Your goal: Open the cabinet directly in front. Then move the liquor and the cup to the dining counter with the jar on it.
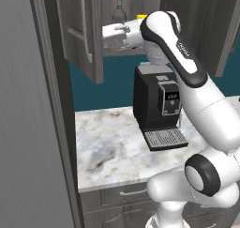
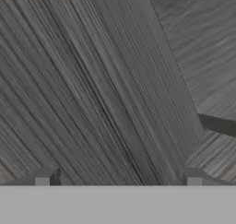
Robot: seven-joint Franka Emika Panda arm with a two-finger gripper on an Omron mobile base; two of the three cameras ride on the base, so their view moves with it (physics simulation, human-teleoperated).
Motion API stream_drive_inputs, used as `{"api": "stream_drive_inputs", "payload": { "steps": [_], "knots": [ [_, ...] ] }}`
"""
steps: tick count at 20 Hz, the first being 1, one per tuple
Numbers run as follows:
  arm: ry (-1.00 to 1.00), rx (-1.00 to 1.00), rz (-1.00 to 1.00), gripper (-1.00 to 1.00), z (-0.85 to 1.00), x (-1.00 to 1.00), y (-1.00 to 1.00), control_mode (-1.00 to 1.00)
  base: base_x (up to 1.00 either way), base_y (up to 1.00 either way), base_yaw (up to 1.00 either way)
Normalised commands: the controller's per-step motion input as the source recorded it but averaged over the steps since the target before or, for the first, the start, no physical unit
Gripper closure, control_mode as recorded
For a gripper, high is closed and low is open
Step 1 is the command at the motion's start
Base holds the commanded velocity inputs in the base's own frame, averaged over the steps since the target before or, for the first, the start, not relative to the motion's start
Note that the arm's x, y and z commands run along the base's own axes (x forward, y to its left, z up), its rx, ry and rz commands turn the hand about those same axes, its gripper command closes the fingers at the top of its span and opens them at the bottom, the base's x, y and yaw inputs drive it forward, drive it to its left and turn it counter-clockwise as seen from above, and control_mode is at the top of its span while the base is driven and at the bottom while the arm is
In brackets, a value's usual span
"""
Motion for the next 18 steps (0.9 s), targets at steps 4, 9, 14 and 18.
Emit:
{"api": "stream_drive_inputs", "payload": {
  "steps": [4, 9, 14, 18],
  "knots": [
    [-0.02, 0.00, 0.17, -1.00, -0.23, 0.21, 1.00, -1.00, 0.00, 0.00, 0.00],
    [-0.04, 0.05, 0.00, -1.00, -0.31, 0.11, 0.67, -1.00, 0.00, 0.00, 0.00],
    [0.00, 0.00, -0.07, -1.00, 0.00, 0.05, 0.12, -1.00, 0.00, 0.00, 0.00],
    [-0.19, 0.00, -0.35, -1.00, 0.02, -0.73, -0.58, -1.00, 0.00, 0.00, 0.00]
  ]
}}
